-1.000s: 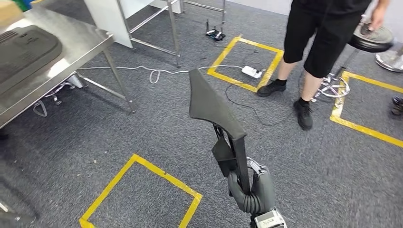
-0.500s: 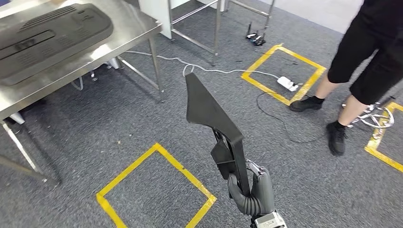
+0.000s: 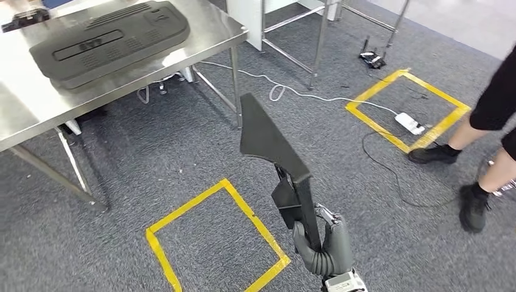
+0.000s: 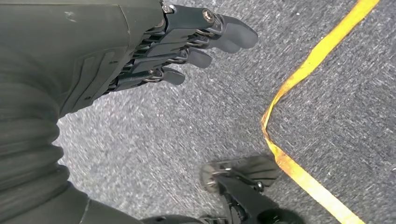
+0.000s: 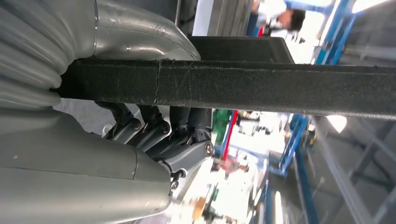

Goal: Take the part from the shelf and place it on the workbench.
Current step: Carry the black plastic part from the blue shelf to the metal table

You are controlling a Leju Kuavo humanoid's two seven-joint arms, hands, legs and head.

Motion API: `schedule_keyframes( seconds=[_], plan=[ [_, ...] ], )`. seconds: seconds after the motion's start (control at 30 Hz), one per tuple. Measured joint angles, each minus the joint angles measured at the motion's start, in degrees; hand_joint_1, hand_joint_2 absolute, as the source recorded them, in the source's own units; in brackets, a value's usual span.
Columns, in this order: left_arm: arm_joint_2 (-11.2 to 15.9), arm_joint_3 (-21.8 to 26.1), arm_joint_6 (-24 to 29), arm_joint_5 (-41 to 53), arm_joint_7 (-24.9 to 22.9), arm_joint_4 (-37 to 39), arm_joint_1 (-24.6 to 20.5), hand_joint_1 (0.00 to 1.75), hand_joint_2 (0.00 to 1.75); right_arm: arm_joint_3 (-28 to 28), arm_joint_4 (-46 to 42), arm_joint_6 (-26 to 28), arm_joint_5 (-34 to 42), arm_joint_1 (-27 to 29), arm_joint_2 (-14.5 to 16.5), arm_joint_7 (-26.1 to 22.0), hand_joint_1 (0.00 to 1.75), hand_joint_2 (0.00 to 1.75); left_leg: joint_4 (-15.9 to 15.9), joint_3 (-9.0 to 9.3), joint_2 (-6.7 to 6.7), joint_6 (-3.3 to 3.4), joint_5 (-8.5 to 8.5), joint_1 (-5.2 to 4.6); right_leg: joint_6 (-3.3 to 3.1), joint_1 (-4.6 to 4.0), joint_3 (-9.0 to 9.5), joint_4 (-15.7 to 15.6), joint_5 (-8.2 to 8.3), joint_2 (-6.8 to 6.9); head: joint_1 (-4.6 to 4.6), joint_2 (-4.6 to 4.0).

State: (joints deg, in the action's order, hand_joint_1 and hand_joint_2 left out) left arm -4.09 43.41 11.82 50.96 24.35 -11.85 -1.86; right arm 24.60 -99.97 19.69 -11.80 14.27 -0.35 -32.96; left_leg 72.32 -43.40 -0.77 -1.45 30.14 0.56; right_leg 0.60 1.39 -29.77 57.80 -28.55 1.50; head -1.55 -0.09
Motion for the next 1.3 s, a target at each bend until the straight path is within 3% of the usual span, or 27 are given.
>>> schedule_keyframes(
  seconds=[0.03,0.07,0.13,0.2,0.23,0.3,0.33,0.4,0.47,0.53,0.57,0.6,0.67,0.73,0.8,0.9,1.3],
  plan=[
    [0.0,0.0,-0.01,0.01,0.0,0.0,-0.02,0.0,1.75,0.0,-0.01,0.01,-0.01,0.01,-0.02,0.0,1.75,1.75,2.1,-0.92,0.38,-0.12,0.57,0.13,-0.08,-0.07,0.05,0.01,-0.08,0.84,0.0,0.0],
    [0.01,0.0,-0.01,0.01,-0.01,0.0,-0.01,0.0,1.75,0.0,-0.02,0.04,-0.04,0.01,-0.02,0.0,1.75,1.75,2.15,-0.81,0.61,-0.21,0.11,0.22,-0.09,-0.07,0.13,0.02,-0.18,1.64,-0.04,0.0],
    [0.04,0.0,-0.06,0.03,-0.02,0.0,0.0,0.0,1.75,0.01,-0.17,0.19,-0.17,0.0,-0.02,0.0,1.75,1.75,-3.89,2.77,1.96,-0.18,-3.05,0.31,0.18,-0.02,0.55,0.03,-0.53,3.09,-0.06,0.0],
    [0.02,0.0,-0.19,0.06,-0.01,0.0,-0.2,0.0,1.75,-0.02,-0.57,0.38,-0.53,-0.02,-0.05,-0.03,1.75,1.75,-10.31,6.46,4.16,0.22,-4.97,-0.08,0.84,-0.46,0.77,0.09,-1.09,4.32,-0.13,0.0],
    [-0.01,0.0,-0.26,0.1,0.03,0.0,-0.31,0.0,1.75,-0.02,-0.87,0.45,-0.82,-0.06,-0.1,-0.08,1.75,1.75,-11.68,7.2,4.68,0.56,-5.04,-0.27,1.15,-0.72,0.89,0.02,-1.31,4.87,-0.12,0.0],
    [-0.04,0.0,-0.33,0.22,0.21,0.0,-0.39,0.0,1.75,-0.01,-1.7,0.58,-1.52,-0.24,-0.25,-0.22,1.75,1.75,-12.07,7.14,3.62,1.37,-4.83,-0.48,1.65,-1.0,1.38,-0.29,-1.55,6.02,-0.06,0.0],
    [-0.08,0.0,-0.34,0.29,0.36,0.0,-0.36,0.0,1.75,0.0,-2.21,0.61,-1.81,-0.4,-0.36,-0.28,1.75,1.75,-12.19,7.09,2.99,1.72,-4.93,-0.42,1.89,-0.93,1.52,-0.16,-1.8,5.86,-0.06,0.0],
    [-0.14,0.0,-0.35,0.31,0.76,-0.02,-0.41,0.0,1.75,-0.03,-3.28,0.66,-2.24,-0.67,-0.62,-0.21,1.75,1.75,-12.42,7.02,1.94,2.49,-5.2,-0.17,2.0,-0.78,0.32,2.63,-3.37,3.17,0.06,0.0],
    [-0.14,0.01,-0.4,0.26,1.15,-0.04,-0.57,0.0,1.75,-0.12,-3.99,0.76,-2.47,-0.73,-0.87,0.28,1.75,1.75,-12.48,6.87,0.99,3.06,-5.31,-0.05,1.58,-0.67,-3.47,9.82,-6.27,-0.21,0.23,0.0],
    [-0.13,0.02,-0.73,0.23,1.61,-0.04,-0.69,0.0,1.75,-0.18,-4.19,0.83,-2.57,-0.71,-1.04,0.98,1.75,1.75,-12.47,6.79,-0.05,3.25,-5.33,-0.11,1.59,-0.68,-7.13,15.97,-7.76,-1.16,0.27,0.0],
    [-0.14,0.02,-1.03,0.23,1.87,-0.04,-0.69,0.0,1.75,-0.2,-4.2,0.84,-2.58,-0.71,-1.1,1.25,1.75,1.75,-12.47,6.82,-0.49,3.27,-5.33,-0.13,1.93,-0.68,-7.66,16.13,-7.16,-1.25,0.28,0.0],
    [-0.17,0.02,-1.37,0.23,2.1,-0.04,-0.67,0.0,1.75,-0.21,-4.21,0.85,-2.56,-0.71,-1.15,1.41,1.75,1.75,-12.47,6.87,-0.88,3.25,-5.34,-0.13,2.38,-0.67,-7.12,14.11,-5.78,-1.27,0.28,0.0],
    [-0.28,0.02,-1.97,0.23,2.37,-0.03,-0.63,0.0,1.75,-0.22,-4.22,0.85,-2.44,-0.75,-1.15,1.61,1.75,1.75,-12.36,6.92,-1.51,3.07,-5.38,-0.27,2.94,-0.69,-4.11,6.36,-2.3,-1.48,0.31,0.0],
    [-0.34,0.02,-2.43,0.23,2.49,-0.02,-0.6,0.0,1.75,-0.22,-4.25,0.85,-2.3,-0.78,-1.15,1.72,1.75,1.75,-12.32,6.88,-1.86,2.64,-5.43,-0.53,2.38,-0.76,-2.21,1.38,-0.31,-1.74,0.22,0.0],
    [-0.32,0.02,-2.69,0.23,2.56,-0.02,-0.51,0.0,1.75,-0.24,-4.32,0.86,-2.23,-0.79,-1.15,1.76,1.75,1.75,-12.39,6.84,-1.87,2.91,-5.34,-0.7,1.67,-0.8,-2.01,0.67,0.19,-1.8,0.13,0.0],
    [-0.29,0.05,-2.91,0.23,2.57,-0.02,-0.38,0.0,1.75,-0.3,-4.39,0.87,-2.14,-0.8,-1.14,1.82,1.75,1.75,-12.64,6.93,-1.66,3.51,-5.71,-0.72,1.3,-0.92,-1.77,0.61,0.47,-1.83,0.08,0.0],
    [-0.33,0.08,-4.54,0.62,2.22,-0.02,-0.38,0.0,1.75,-0.57,-4.38,0.52,-1.9,-0.81,-1.14,2.28,1.75,1.75,-13.19,7.11,-1.6,2.23,-5.91,-0.56,1.08,-1.12,-1.83,0.67,0.46,-1.83,0.12,0.0]
  ],
)
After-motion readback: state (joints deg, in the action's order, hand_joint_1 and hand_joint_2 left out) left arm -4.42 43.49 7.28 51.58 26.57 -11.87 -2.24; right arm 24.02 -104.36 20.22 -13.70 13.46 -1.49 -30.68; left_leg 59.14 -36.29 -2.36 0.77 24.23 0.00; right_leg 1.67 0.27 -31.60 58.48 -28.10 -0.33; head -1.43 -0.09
